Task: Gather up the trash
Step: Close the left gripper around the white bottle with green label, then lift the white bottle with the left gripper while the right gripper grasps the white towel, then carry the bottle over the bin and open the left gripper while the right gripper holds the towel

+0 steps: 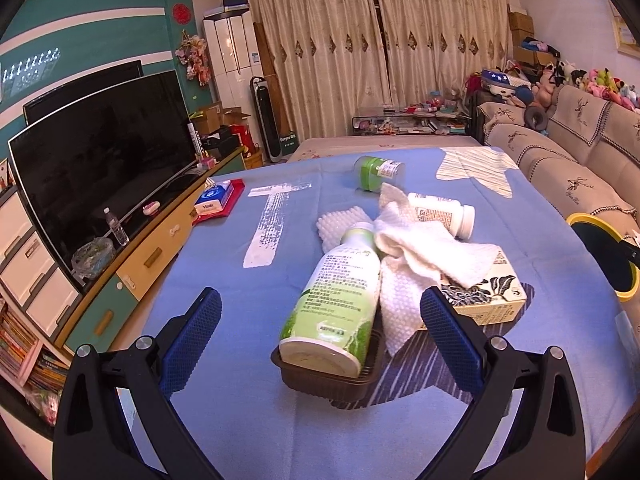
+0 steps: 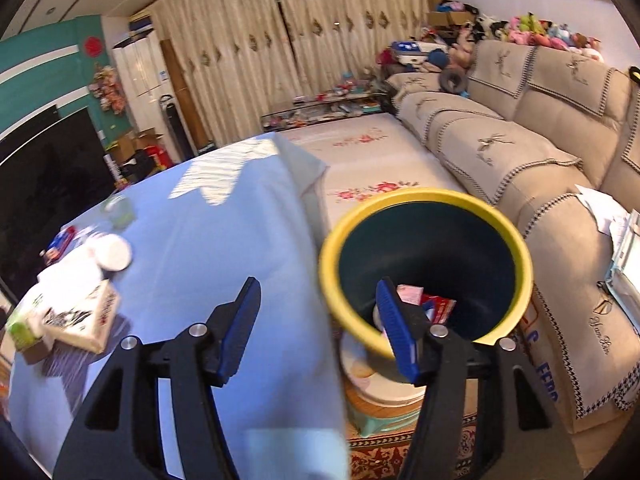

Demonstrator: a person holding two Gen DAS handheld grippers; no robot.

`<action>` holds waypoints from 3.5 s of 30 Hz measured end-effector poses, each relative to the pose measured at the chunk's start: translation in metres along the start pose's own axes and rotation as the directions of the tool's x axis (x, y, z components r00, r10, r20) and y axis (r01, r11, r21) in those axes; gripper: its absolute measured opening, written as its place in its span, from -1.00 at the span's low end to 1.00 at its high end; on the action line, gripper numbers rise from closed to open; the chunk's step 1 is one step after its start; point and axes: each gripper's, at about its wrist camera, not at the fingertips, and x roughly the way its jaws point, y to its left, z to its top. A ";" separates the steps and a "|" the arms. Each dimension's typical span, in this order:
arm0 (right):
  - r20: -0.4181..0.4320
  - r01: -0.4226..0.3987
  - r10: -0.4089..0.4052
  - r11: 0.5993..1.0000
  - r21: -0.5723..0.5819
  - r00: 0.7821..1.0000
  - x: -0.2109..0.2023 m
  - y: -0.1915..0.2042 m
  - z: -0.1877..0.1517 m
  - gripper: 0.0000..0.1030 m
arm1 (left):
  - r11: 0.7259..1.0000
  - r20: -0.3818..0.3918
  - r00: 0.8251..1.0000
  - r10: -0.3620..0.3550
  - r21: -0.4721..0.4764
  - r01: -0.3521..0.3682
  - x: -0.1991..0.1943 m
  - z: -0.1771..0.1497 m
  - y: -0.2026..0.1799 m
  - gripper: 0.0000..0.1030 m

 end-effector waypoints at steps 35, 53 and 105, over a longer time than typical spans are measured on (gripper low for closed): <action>-0.126 -0.136 0.135 0.991 0.002 0.983 0.019 0.040 -0.025 0.15 | 0.976 -0.131 0.971 -0.201 0.053 0.210 0.070 0.013 0.003 0.03; -0.123 -0.148 0.149 0.989 0.013 0.981 0.020 0.039 -0.024 0.15 | 0.981 0.075 0.982 -0.171 0.100 0.163 -0.051 0.061 0.020 0.03; -0.057 -0.511 0.511 0.835 -0.205 0.858 -0.049 0.095 -0.002 -0.91 | 0.885 0.127 0.900 -0.418 0.284 0.370 -0.117 0.116 -0.049 0.03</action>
